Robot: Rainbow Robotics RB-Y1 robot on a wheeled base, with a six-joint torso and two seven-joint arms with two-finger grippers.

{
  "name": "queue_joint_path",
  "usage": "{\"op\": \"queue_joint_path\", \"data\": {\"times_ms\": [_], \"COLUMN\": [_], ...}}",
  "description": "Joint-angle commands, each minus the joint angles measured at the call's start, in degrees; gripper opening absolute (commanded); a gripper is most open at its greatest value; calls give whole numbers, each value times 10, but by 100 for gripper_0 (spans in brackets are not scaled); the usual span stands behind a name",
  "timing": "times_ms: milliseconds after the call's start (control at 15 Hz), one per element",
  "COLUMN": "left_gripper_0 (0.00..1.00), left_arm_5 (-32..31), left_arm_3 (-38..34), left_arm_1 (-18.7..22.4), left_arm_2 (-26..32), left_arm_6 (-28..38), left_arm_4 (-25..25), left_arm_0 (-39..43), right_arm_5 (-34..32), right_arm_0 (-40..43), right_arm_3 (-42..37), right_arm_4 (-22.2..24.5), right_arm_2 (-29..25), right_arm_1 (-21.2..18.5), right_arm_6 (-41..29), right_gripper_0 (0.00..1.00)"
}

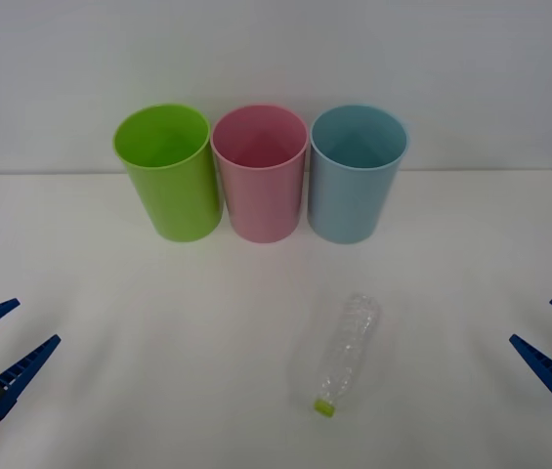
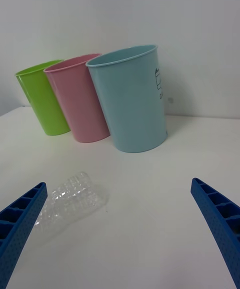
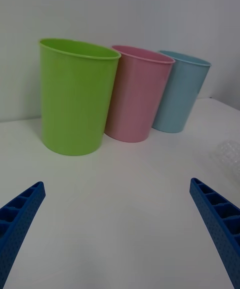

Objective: Put cans in the blue bin and PET bottles in the pink bin and trash in the green bin.

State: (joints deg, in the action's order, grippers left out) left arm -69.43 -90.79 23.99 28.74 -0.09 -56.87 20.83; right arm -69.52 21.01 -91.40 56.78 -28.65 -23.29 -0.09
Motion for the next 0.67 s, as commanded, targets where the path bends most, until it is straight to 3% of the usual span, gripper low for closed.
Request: {"op": "queue_joint_path", "data": {"times_ms": [67,667], "left_gripper_0": [100,100], "left_arm_5": [0,0], "left_arm_3": [0,0], "left_arm_1": [0,0], "left_arm_2": [0,0], "left_arm_6": [0,0], "left_arm_4": [0,0], "left_arm_0": [0,0], "right_arm_5": [0,0], "right_arm_0": [0,0], "right_arm_3": [0,0], "right_arm_4": [0,0], "right_arm_2": [0,0], "right_arm_1": [0,0], "right_arm_6": [0,0], "right_gripper_0": [100,100]}}
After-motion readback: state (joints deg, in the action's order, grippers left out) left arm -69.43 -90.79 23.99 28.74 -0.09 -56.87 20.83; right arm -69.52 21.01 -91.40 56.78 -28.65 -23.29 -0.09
